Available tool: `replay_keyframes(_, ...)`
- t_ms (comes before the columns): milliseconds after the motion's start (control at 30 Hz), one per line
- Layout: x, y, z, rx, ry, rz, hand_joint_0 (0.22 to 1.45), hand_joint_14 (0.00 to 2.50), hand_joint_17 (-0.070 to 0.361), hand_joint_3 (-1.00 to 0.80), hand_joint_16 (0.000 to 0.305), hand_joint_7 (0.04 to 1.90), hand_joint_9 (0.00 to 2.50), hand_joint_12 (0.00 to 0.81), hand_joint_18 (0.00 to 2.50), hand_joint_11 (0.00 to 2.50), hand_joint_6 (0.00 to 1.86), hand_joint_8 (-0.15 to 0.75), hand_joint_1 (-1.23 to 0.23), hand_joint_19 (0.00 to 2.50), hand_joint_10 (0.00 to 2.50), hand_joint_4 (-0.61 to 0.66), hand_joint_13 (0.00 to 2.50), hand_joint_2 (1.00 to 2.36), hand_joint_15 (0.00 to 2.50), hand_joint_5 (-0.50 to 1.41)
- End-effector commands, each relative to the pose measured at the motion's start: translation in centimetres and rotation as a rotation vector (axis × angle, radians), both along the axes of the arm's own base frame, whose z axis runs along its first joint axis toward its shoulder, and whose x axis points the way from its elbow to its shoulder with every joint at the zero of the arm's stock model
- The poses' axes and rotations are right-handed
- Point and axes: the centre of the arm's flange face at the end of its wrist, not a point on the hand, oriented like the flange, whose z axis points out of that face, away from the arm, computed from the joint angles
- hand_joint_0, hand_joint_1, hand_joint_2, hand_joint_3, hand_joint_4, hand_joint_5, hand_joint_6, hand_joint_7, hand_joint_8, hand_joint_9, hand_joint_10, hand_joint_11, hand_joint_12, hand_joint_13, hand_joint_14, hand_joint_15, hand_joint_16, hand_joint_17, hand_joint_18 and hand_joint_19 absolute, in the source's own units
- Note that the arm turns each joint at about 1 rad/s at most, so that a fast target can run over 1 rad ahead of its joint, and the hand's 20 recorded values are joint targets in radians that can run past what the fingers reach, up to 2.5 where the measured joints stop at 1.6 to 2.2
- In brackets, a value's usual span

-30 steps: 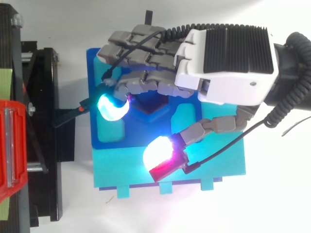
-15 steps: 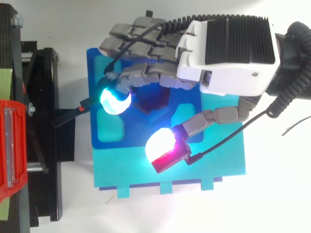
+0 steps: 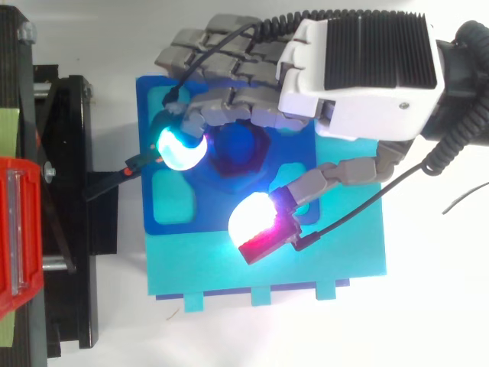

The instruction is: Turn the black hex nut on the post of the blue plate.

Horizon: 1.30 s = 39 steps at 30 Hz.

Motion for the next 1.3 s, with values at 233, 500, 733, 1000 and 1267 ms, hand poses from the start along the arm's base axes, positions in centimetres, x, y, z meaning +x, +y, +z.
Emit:
replay_keyframes(233,-0.2,-1.0,-0.1,-0.009,0.004,0.015,0.38,0.0,0.112,-0.5,0.05,0.83,0.0,0.353,0.0,0.0,0.5,0.2,-0.48,0.0,0.0,0.22,0.14,1.0,0.0,-0.24)
replay_keyframes(500,-0.2,-1.4,0.0,-0.008,0.001,0.032,0.38,0.0,0.111,-0.5,0.049,0.83,0.0,0.352,0.01,0.0,0.5,0.2,-0.48,0.0,0.0,0.22,0.15,1.0,0.0,-0.24)
replay_keyframes(733,-0.4,-2.2,0.0,-0.014,0.003,0.036,0.39,0.0,0.111,-0.5,0.049,0.83,0.0,0.351,0.02,0.0,0.5,0.201,-0.47,0.0,0.0,0.22,0.15,1.0,0.0,-0.24)
replay_keyframes(1000,-0.6,-2.8,0.0,-0.012,0.003,0.051,0.37,0.0,0.113,-0.5,0.05,0.83,0.0,0.356,0.02,0.0,0.5,0.206,-0.49,0.0,0.0,0.22,0.16,1.0,0.0,-0.24)
replay_keyframes(1267,-0.9,-3.3,0.1,-0.015,0.021,0.071,0.29,0.0,0.134,-0.5,0.06,0.85,0.0,0.396,0.0,0.0,0.5,0.23,-0.47,0.0,0.0,0.23,0.1,1.0,0.0,-0.25)
